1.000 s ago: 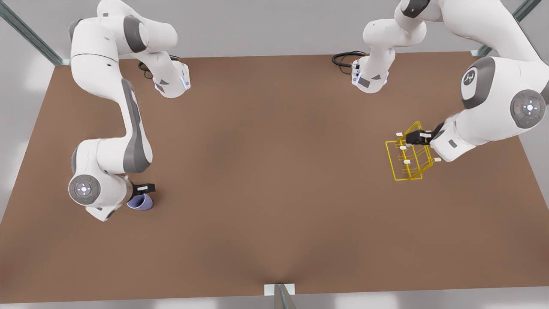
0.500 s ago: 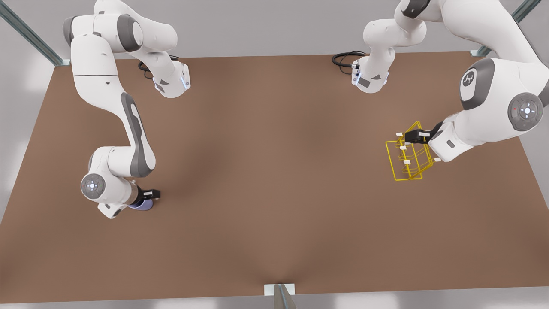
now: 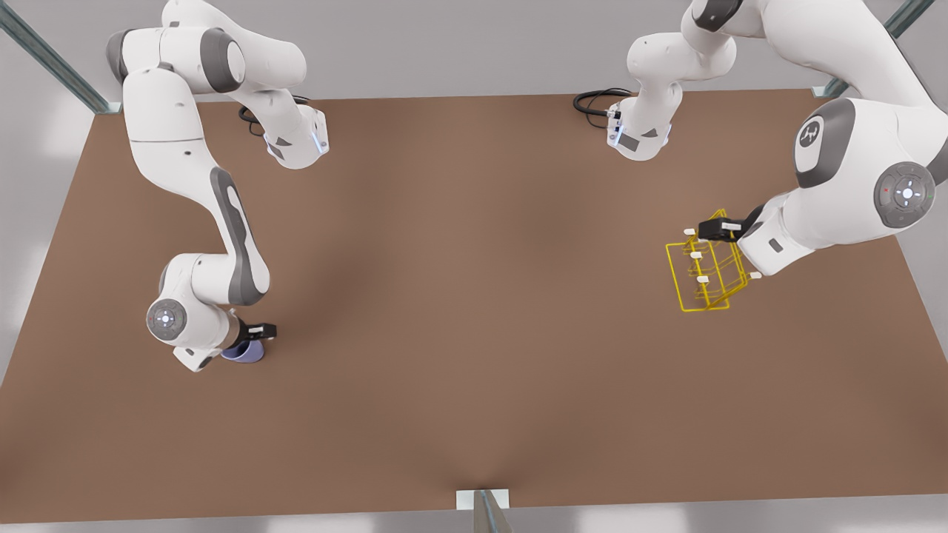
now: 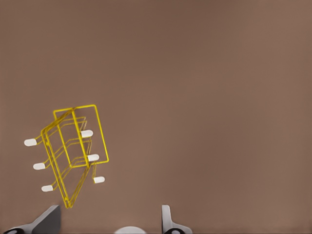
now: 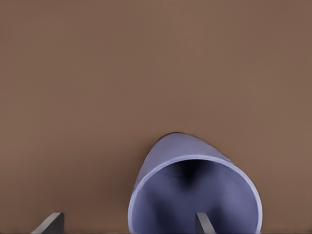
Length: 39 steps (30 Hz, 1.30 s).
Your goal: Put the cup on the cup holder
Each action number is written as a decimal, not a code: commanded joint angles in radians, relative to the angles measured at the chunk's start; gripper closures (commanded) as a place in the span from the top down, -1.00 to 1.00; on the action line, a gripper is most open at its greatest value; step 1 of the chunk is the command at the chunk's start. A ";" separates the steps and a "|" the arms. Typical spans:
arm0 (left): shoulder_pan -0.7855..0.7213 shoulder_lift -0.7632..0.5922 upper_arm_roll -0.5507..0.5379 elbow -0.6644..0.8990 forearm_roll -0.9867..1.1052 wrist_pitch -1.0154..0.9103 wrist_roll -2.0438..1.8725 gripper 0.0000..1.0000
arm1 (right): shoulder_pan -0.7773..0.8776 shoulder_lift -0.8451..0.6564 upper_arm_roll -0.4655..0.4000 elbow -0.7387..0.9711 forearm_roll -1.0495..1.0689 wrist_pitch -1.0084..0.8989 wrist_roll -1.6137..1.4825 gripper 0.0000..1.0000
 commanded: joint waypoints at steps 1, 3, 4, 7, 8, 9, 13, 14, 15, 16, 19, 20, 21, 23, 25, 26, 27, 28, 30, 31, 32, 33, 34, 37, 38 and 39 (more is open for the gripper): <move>0.000 -0.001 0.000 0.001 0.000 -0.016 -0.007 1.00 | 0.008 0.001 -0.002 -0.001 -0.003 0.001 -0.026 1.00; 0.000 -0.001 -0.001 0.001 0.000 -0.016 -0.007 1.00 | 0.016 0.008 -0.003 0.001 -0.004 0.001 -0.026 1.00; 0.000 -0.001 -0.001 0.001 0.000 -0.016 -0.007 1.00 | 0.022 0.015 -0.003 0.002 -0.004 0.003 -0.026 1.00; -0.001 -0.001 -0.001 0.001 0.000 -0.016 -0.008 1.00 | 0.022 0.038 -0.005 0.002 -0.004 0.008 -0.025 1.00; -0.001 -0.001 -0.003 0.001 -0.001 -0.019 -0.008 1.00 | 0.022 0.047 -0.006 0.002 -0.004 0.009 -0.025 1.00; -0.003 -0.001 -0.003 0.001 -0.001 -0.020 -0.007 1.00 | 0.022 0.054 -0.008 0.002 -0.004 0.011 -0.025 1.00; -0.003 -0.001 -0.001 0.001 -0.003 -0.019 -0.007 1.00 | 0.024 0.067 -0.020 0.007 -0.009 0.017 -0.025 1.00; -0.003 0.000 -0.001 0.001 -0.003 -0.019 -0.004 1.00 | 0.024 0.067 -0.022 0.008 -0.007 0.017 -0.026 1.00; -0.003 0.000 -0.001 0.001 -0.003 -0.019 -0.005 1.00 | 0.025 0.067 -0.025 0.010 -0.009 0.015 -0.026 1.00; -0.003 0.000 -0.001 0.001 -0.003 -0.020 -0.008 1.00 | 0.025 0.067 -0.025 0.010 -0.007 0.009 -0.028 0.89; -0.004 0.000 -0.001 0.001 -0.003 -0.026 -0.008 1.00 | 0.025 0.066 -0.025 0.013 -0.007 0.004 -0.043 0.64; -0.004 0.000 -0.001 0.001 -0.003 -0.025 -0.008 1.00 | 0.027 0.066 -0.025 0.013 -0.007 0.004 -0.057 0.41; -0.003 0.002 -0.001 0.001 -0.003 -0.025 -0.004 1.00 | 0.025 0.066 -0.026 0.014 -0.007 0.003 -0.064 0.12; -0.004 0.000 -0.001 0.001 -0.003 -0.026 -0.008 1.00 | 0.025 0.066 -0.029 0.028 -0.007 0.003 -0.092 -0.29; -0.004 0.000 -0.001 0.001 -0.003 -0.026 -0.005 1.00 | 0.025 0.066 -0.034 0.045 -0.007 -0.005 -0.100 -0.36; -0.004 0.000 -0.001 0.001 -0.003 -0.026 -0.007 1.00 | 0.025 0.066 -0.034 0.067 -0.007 -0.035 -0.100 -0.41; -0.004 0.002 -0.001 0.001 -0.003 -0.026 -0.005 1.00 | 0.025 0.066 -0.034 0.071 -0.007 -0.042 -0.100 -0.54; -0.004 0.000 -0.001 0.001 -0.003 -0.026 -0.004 1.00 | 0.027 0.066 -0.034 0.071 -0.007 -0.042 -0.106 -0.57; -0.003 0.002 -0.001 -0.001 -0.003 -0.037 -0.005 1.00 | 0.040 0.067 -0.035 0.074 -0.009 -0.042 -0.103 -0.57; -0.003 0.002 0.000 -0.001 -0.003 -0.037 -0.004 1.00 | 0.042 0.067 -0.037 0.082 -0.009 -0.040 -0.101 -0.57; -0.001 0.002 0.000 -0.001 -0.003 -0.037 -0.002 1.00 | 0.045 0.067 -0.037 0.090 -0.007 -0.040 -0.101 -0.57; -0.001 0.002 0.000 -0.001 -0.003 -0.037 -0.002 1.00 | 0.057 0.067 -0.037 0.131 -0.006 -0.040 -0.092 -0.57; -0.001 0.002 0.000 -0.001 -0.003 -0.037 -0.002 1.00 | 0.076 0.066 -0.037 0.168 0.004 -0.042 -0.092 -0.57; -0.001 0.003 0.002 -0.001 -0.003 -0.036 -0.001 1.00 | 0.174 0.054 -0.028 0.263 0.247 -0.101 -0.103 -0.57; 0.002 0.003 0.002 -0.001 -0.003 -0.036 -0.001 1.00 | 0.203 0.055 -0.023 0.324 0.388 -0.154 -0.098 -0.57; 0.002 0.005 0.004 -0.001 -0.001 -0.036 -0.001 1.00 | 0.249 0.057 -0.023 0.335 0.473 -0.154 -0.083 -0.57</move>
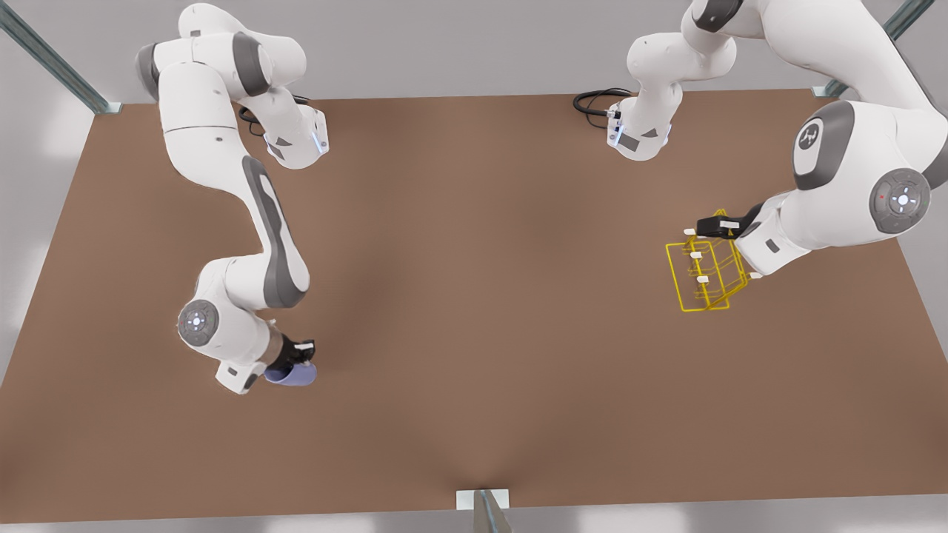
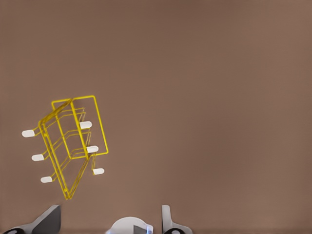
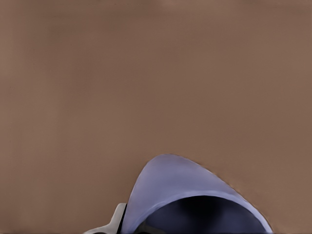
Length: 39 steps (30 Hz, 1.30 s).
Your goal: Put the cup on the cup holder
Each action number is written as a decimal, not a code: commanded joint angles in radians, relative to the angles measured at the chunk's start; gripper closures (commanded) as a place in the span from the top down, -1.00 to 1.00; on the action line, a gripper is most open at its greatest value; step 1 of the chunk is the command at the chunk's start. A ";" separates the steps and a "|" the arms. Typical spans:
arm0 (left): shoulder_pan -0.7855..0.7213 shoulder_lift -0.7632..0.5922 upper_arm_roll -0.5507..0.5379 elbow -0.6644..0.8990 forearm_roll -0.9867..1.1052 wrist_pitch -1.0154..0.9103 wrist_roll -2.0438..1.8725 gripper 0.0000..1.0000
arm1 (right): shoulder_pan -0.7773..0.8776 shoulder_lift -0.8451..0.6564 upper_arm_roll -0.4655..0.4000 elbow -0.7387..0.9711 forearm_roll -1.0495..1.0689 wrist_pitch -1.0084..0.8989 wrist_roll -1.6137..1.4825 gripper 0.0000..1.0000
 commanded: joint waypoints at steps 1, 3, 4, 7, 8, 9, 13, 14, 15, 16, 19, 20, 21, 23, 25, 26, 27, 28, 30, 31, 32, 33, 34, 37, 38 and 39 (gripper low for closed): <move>0.000 0.000 0.001 0.000 0.000 0.000 0.004 1.00 | 0.068 0.004 0.002 0.022 0.279 -0.061 0.016 -0.57; 0.000 0.001 0.001 0.000 0.002 0.004 0.004 1.00 | 0.165 0.032 0.002 0.022 0.379 0.040 0.031 -0.57; 0.002 0.016 0.001 0.000 0.005 0.009 0.004 1.00 | 0.263 0.058 0.002 0.025 0.408 0.155 0.171 -0.57; 0.017 0.020 0.002 0.000 0.006 0.026 0.001 1.00 | 0.409 0.136 0.002 0.102 0.710 0.328 0.261 -0.57; 0.019 0.020 0.002 0.000 0.006 0.024 0.001 1.00 | 0.440 0.179 0.002 0.159 0.829 0.353 0.260 -0.57; 0.017 0.020 0.002 0.000 0.008 0.020 -0.003 1.00 | 0.473 0.233 0.002 0.234 0.946 0.382 0.257 -0.57; 0.020 0.021 0.004 0.000 0.011 0.021 -0.003 1.00 | 0.566 0.437 0.002 0.444 1.133 0.439 0.245 -0.57; 0.019 0.021 0.004 0.000 0.011 0.018 -0.003 1.00 | 0.572 0.478 0.003 0.476 1.136 0.437 0.243 -0.57; 0.019 0.020 0.004 -0.001 0.011 0.018 -0.003 1.00 | 0.576 0.498 0.005 0.483 1.136 0.437 0.202 -0.57; 0.019 0.021 0.004 -0.001 0.009 0.017 -0.010 1.00 | 0.576 0.509 0.017 0.483 1.146 0.437 0.168 -0.57; 0.010 0.020 0.002 -0.001 0.011 0.012 -0.072 1.00 | 0.579 0.544 0.026 0.483 1.187 0.437 0.076 -0.57; 0.010 0.020 0.002 -0.001 0.011 0.014 -0.072 1.00 | 0.581 0.544 0.025 0.481 1.187 0.437 0.067 -0.57; 0.010 0.021 0.002 -0.001 0.011 0.014 -0.072 1.00 | 0.581 0.546 0.025 0.481 1.187 0.437 0.064 -0.57; 0.008 0.021 0.002 -0.003 0.011 0.014 -0.073 1.00 | 0.581 0.549 0.025 0.481 1.187 0.437 0.062 -0.57; -0.010 0.021 0.002 -0.004 0.009 -0.005 -0.078 1.00 | 0.581 0.549 0.025 0.478 1.187 0.437 0.060 1.00; -0.012 0.021 0.002 -0.004 0.009 -0.013 -0.078 1.00 | 0.581 0.549 0.025 0.475 1.187 0.437 0.062 1.00; -0.012 0.021 0.002 -0.004 0.009 -0.016 -0.078 1.00 | 0.579 0.550 0.025 0.472 1.187 0.437 0.060 1.00; -0.012 0.021 0.002 -0.004 0.009 -0.013 -0.076 1.00 | 0.573 0.550 0.025 0.467 1.186 0.437 0.062 1.00; -0.013 0.024 0.001 -0.004 0.011 -0.005 -0.076 1.00 | 0.570 0.546 0.023 0.440 1.184 0.436 0.062 1.00; -0.024 0.023 0.002 -0.004 0.009 -0.005 -0.078 1.00 | 0.560 0.541 0.023 0.421 1.179 0.431 0.060 1.00; -0.027 0.023 0.001 -0.004 0.006 -0.006 -0.114 1.00 | 0.547 0.535 0.023 0.406 1.175 0.425 0.062 1.00; -0.046 0.023 -0.001 -0.004 0.009 -0.014 -0.121 1.00 | 0.527 0.518 0.023 0.392 1.170 0.379 0.059 1.00; -0.049 0.021 -0.001 -0.004 0.009 -0.020 -0.156 1.00 | 0.507 0.503 0.021 0.374 1.134 0.356 0.062 1.00; -0.066 0.023 0.001 -0.003 0.003 -0.016 -0.213 1.00 | 0.443 0.451 0.017 0.318 1.008 0.229 0.071 1.00; -0.064 0.021 0.002 -0.001 -0.001 -0.014 -0.223 1.00 | 0.411 0.432 0.017 0.305 0.936 0.163 0.071 1.00; -0.067 0.023 0.001 -0.001 0.000 -0.013 -0.225 1.00 | 0.349 0.408 0.015 0.302 0.784 0.034 0.070 1.00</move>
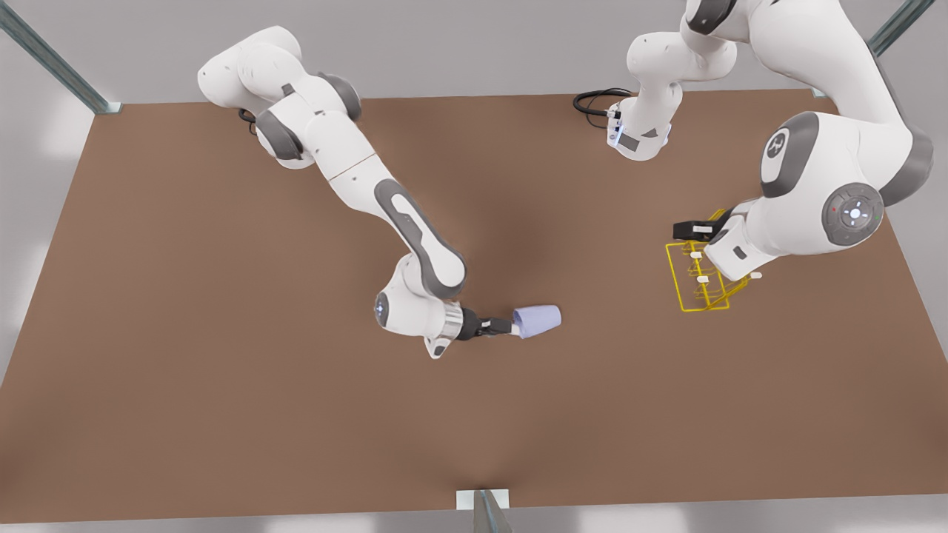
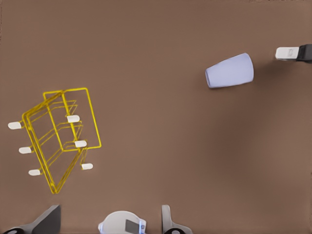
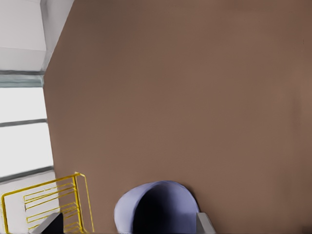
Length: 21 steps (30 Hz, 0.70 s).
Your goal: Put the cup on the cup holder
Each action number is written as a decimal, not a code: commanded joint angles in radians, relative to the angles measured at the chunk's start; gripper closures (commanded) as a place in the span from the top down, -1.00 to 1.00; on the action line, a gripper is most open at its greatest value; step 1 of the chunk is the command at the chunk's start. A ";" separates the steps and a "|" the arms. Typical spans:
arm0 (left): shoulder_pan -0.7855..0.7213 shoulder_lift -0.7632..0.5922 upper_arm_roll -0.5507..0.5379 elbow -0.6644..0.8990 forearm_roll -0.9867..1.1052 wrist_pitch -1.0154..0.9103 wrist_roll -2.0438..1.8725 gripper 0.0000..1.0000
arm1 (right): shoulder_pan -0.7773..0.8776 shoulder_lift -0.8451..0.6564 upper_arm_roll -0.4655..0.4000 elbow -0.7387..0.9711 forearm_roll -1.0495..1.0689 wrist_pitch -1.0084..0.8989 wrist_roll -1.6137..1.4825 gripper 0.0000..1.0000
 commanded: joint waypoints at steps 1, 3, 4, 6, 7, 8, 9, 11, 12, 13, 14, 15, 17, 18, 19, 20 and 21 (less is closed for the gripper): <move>-0.015 -0.001 -0.003 0.001 -0.004 0.000 -0.165 1.00 | -0.089 -0.037 -0.003 -0.006 -0.387 -0.391 -0.022 1.00; -0.049 0.039 -0.003 -0.004 -0.013 0.037 -0.359 1.00 | -0.174 -0.082 -0.059 -0.001 -0.625 -0.647 -0.132 1.00; -0.092 0.073 -0.002 -0.014 -0.013 0.116 -0.600 1.00 | -0.252 -0.132 -0.147 0.006 -0.787 -0.882 -0.294 1.00; -0.181 0.119 -0.002 -0.083 -0.008 0.339 -1.098 1.00 | -0.346 -0.267 -0.171 0.150 -1.220 -1.041 -0.436 1.00; -0.208 0.150 -0.002 -0.085 -0.011 0.435 -1.345 1.00 | -0.344 -0.385 -0.162 0.152 -1.320 -1.044 -0.309 1.00; -0.224 0.194 -0.002 -0.123 -0.013 0.578 -1.707 1.00 | -0.346 -0.500 -0.164 0.117 -1.323 -1.062 -0.229 1.00; -0.230 0.234 -0.002 -0.198 -0.008 0.743 -2.103 1.00 | -0.338 -0.620 -0.150 0.019 -1.323 -1.064 -0.094 1.00; -0.254 0.303 -0.002 -0.209 -0.008 0.870 -2.551 1.00 | -0.356 -0.741 -0.131 -0.082 -1.309 -1.062 -0.048 1.00; -0.257 0.354 -0.002 -0.177 -0.008 0.949 -2.759 1.00 | -0.367 -0.792 -0.130 -0.148 -1.309 -1.053 -0.043 1.00; -0.259 0.354 -0.002 -0.177 -0.008 1.032 -2.851 1.00 | -0.372 -0.809 -0.128 -0.176 -1.308 -1.041 -0.045 1.00; -0.257 0.354 -0.002 -0.177 -0.010 1.101 -2.955 1.00 | -0.370 -0.808 -0.128 -0.181 -1.306 -1.038 -0.045 1.00; -0.254 0.351 -0.002 -0.177 -0.010 1.141 -3.021 1.00 | -0.369 -0.808 -0.128 -0.179 -1.306 -1.039 -0.046 1.00; -0.251 0.349 0.000 -0.177 -0.010 1.209 -3.133 1.00 | -0.369 -0.804 -0.130 -0.179 -1.294 -1.039 -0.045 1.00; -0.250 0.351 0.000 -0.177 -0.010 1.209 -3.158 1.00 | -0.369 -0.801 -0.130 -0.179 -1.294 -1.039 -0.048 1.00; -0.250 0.355 0.000 -0.183 -0.010 1.209 -3.179 1.00 | -0.369 -0.798 -0.131 -0.179 -1.294 -1.039 -0.049 1.00; -0.248 0.354 0.000 -0.209 -0.007 1.209 -3.208 1.00 | -0.367 -0.798 -0.131 -0.178 -1.294 -1.039 -0.048 1.00; -0.248 0.364 0.000 -0.232 -0.011 1.218 -3.267 1.00 | -0.366 -0.798 -0.131 -0.178 -1.294 -1.039 -0.051 1.00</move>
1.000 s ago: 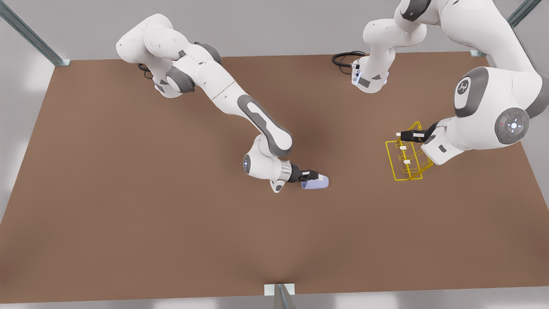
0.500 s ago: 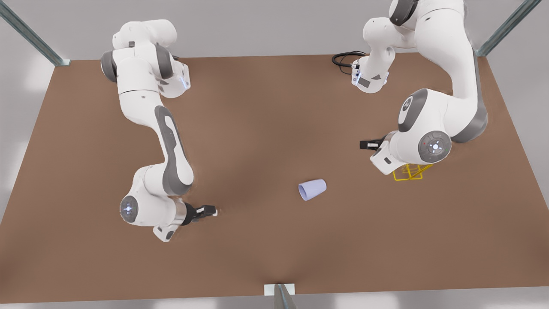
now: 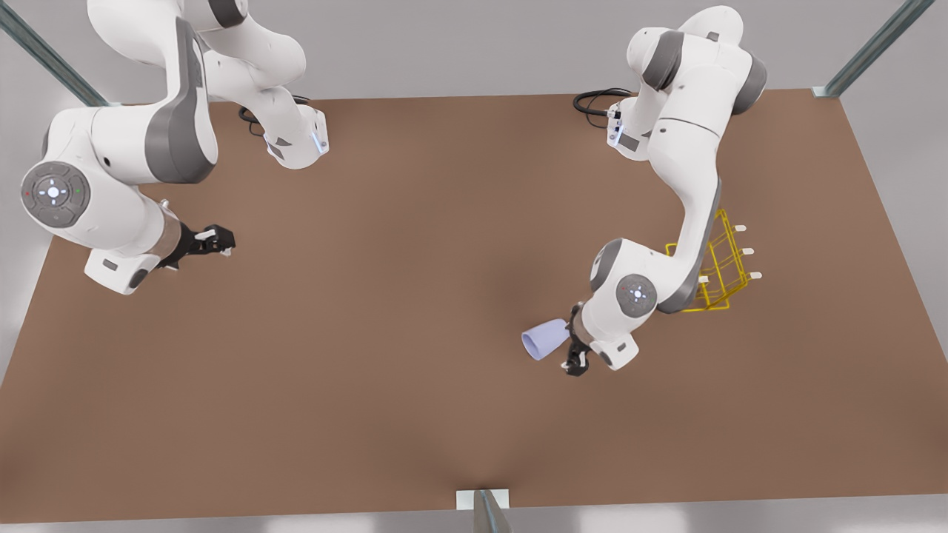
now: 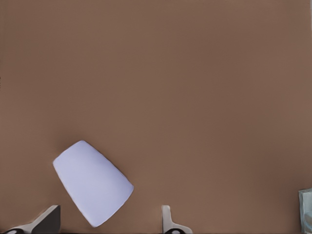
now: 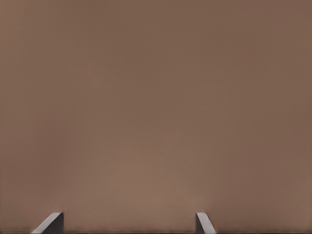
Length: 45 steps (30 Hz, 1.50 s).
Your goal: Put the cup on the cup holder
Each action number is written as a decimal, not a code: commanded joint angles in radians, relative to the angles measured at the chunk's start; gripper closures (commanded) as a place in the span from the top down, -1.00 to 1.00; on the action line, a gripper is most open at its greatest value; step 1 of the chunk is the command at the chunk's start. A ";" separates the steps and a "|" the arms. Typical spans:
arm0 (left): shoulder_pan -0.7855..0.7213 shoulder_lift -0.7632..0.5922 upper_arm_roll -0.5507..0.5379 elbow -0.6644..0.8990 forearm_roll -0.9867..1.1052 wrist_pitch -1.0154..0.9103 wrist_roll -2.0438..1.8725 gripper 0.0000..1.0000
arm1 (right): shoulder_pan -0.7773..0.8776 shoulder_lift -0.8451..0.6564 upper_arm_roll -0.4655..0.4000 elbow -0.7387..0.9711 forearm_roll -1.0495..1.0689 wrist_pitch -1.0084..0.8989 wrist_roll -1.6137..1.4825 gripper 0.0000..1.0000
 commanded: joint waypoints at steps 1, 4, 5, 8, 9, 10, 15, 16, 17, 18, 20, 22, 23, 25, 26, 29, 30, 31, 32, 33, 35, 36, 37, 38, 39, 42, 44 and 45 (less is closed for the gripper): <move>0.019 0.003 -0.002 -0.033 0.005 0.180 -1.590 1.00 | 0.001 -0.001 -0.001 0.000 -0.005 -0.038 0.017 1.00; 0.016 0.001 -0.002 -0.107 0.004 0.312 -1.592 1.00 | 0.002 -0.001 -0.001 0.002 -0.003 -0.038 0.016 1.00; 0.018 0.006 -0.002 -0.113 -0.001 0.315 -1.595 1.00 | 0.002 -0.001 -0.001 0.002 -0.002 -0.038 0.016 1.00; 0.020 0.012 -0.002 -0.159 -0.013 0.347 -1.659 1.00 | 0.002 0.002 -0.004 0.000 0.014 -0.038 -0.003 1.00; 0.021 0.014 -0.002 -0.165 -0.009 0.347 -1.656 1.00 | 0.002 0.004 -0.004 0.000 0.014 -0.038 -0.003 1.00; 0.021 0.017 -0.002 -0.167 -0.007 0.347 -1.653 1.00 | 0.002 0.004 -0.004 0.000 0.014 -0.038 -0.003 1.00; 0.024 0.046 -0.002 -0.185 -0.007 0.378 -1.630 1.00 | 0.013 0.013 -0.004 -0.001 0.015 -0.037 -0.004 1.00; 0.024 0.047 -0.002 -0.185 -0.007 0.379 -1.630 1.00 | 0.013 0.013 -0.004 -0.001 0.014 -0.035 -0.004 1.00; 0.024 0.047 -0.002 -0.187 -0.006 0.378 -1.630 1.00 | 0.013 0.015 -0.004 -0.001 0.014 -0.035 -0.004 1.00; 0.023 0.044 -0.002 -0.198 -0.006 0.378 -1.630 1.00 | 0.013 0.018 -0.004 -0.001 0.015 -0.035 -0.004 1.00; 0.023 0.027 -0.002 -0.202 -0.007 0.375 -1.543 1.00 | 0.013 0.021 -0.004 -0.003 0.017 -0.035 -0.006 1.00; 0.023 0.024 -0.003 -0.202 -0.006 0.375 -1.506 1.00 | 0.013 0.021 -0.004 -0.003 0.023 -0.034 -0.009 1.00; 0.023 0.024 -0.003 -0.202 -0.006 0.375 -1.454 1.00 | 0.013 0.021 -0.004 -0.003 0.023 -0.034 -0.009 1.00; 0.023 0.026 -0.005 -0.202 -0.006 0.375 -1.308 1.00 | 0.013 0.024 -0.004 -0.003 0.024 -0.034 -0.009 1.00; 0.023 0.027 -0.008 -0.202 -0.007 0.376 -1.257 1.00 | 0.013 0.028 -0.004 -0.003 0.024 -0.034 -0.009 1.00; 0.023 0.038 -0.009 -0.202 -0.006 0.376 -1.210 1.00 | 0.013 0.031 -0.004 -0.003 0.024 -0.034 -0.009 1.00; 0.023 0.038 -0.009 -0.202 -0.007 0.378 -1.164 1.00 | 0.013 0.031 -0.004 -0.003 0.024 -0.034 -0.009 1.00; 0.023 0.038 -0.011 -0.204 -0.007 0.376 -1.108 1.00 | 0.013 0.035 -0.004 -0.003 0.024 -0.032 -0.009 1.00; 0.023 0.038 -0.018 -0.210 -0.009 0.376 -1.009 1.00 | 0.013 0.036 -0.004 -0.003 0.026 -0.030 -0.009 1.00; 0.023 0.037 -0.020 -0.219 -0.009 0.376 -0.972 1.00 | 0.013 0.036 -0.004 -0.003 0.026 -0.029 -0.009 1.00; 0.023 0.037 -0.022 -0.230 -0.010 0.373 -0.843 1.00 | 0.013 0.036 -0.006 -0.003 0.026 -0.029 -0.010 1.00; 0.023 0.037 -0.022 -0.230 -0.009 0.369 -0.809 1.00 | 0.013 0.038 -0.006 -0.003 0.026 -0.029 -0.015 1.00; 0.023 0.037 -0.022 -0.230 -0.010 0.370 -0.808 1.00 | 0.013 0.041 -0.006 -0.003 0.026 -0.027 -0.015 1.00; 0.023 0.038 -0.022 -0.230 -0.009 0.370 -0.782 1.00 | 0.013 0.042 -0.006 -0.003 0.026 -0.027 -0.015 1.00; 0.020 0.038 -0.022 -0.230 -0.009 0.370 -0.737 1.00 | 0.013 0.042 -0.006 -0.003 0.026 -0.027 -0.015 1.00; 0.016 0.047 -0.025 -0.231 -0.009 0.370 -0.644 1.00 | 0.013 0.053 -0.007 -0.003 0.032 -0.026 -0.015 1.00; 0.012 0.061 -0.025 -0.230 -0.009 0.372 -0.644 1.00 | 0.013 0.059 -0.009 -0.003 0.034 -0.027 -0.017 1.00; 0.012 0.067 -0.025 -0.230 -0.010 0.372 -0.644 1.00 | 0.013 0.061 -0.009 -0.003 0.034 -0.027 -0.017 1.00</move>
